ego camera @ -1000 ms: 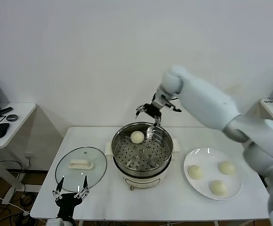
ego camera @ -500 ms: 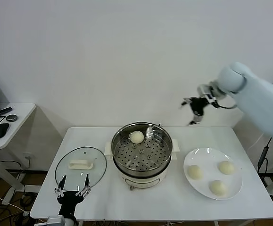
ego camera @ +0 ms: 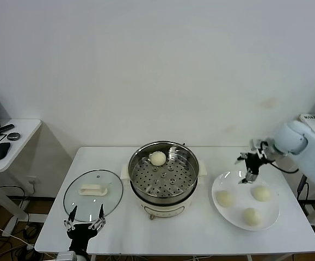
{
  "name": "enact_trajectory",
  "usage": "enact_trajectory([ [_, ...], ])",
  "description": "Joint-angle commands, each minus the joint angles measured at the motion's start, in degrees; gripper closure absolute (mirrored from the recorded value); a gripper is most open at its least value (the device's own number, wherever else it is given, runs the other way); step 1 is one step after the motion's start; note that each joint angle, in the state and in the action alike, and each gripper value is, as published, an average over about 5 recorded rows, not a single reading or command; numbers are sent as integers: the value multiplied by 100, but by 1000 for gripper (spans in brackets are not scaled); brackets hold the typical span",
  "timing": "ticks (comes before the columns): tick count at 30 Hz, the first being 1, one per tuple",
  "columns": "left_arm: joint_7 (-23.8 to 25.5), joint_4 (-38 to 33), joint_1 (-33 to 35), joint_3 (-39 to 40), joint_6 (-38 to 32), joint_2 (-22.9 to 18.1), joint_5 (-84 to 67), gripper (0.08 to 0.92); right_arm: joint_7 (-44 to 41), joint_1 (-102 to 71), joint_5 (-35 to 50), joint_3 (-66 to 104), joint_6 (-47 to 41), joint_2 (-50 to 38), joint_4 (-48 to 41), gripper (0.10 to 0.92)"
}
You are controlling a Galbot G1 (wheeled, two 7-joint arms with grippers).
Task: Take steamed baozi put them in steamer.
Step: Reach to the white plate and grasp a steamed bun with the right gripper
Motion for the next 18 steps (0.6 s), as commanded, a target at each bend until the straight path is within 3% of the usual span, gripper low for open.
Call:
enact_trajectory([
  [1,-3,-7,28,9,-5,-8,22,177,74,-816,-242,262,-288,-101,283,203],
  [11,-8,-1,61,17,-9,4,23,177,-59,-820,-472,-16,-175,253,214,203],
  [18,-30,15,59,20,-22,-5,18,177,309,-859,-577,0,-189,544,30,203],
])
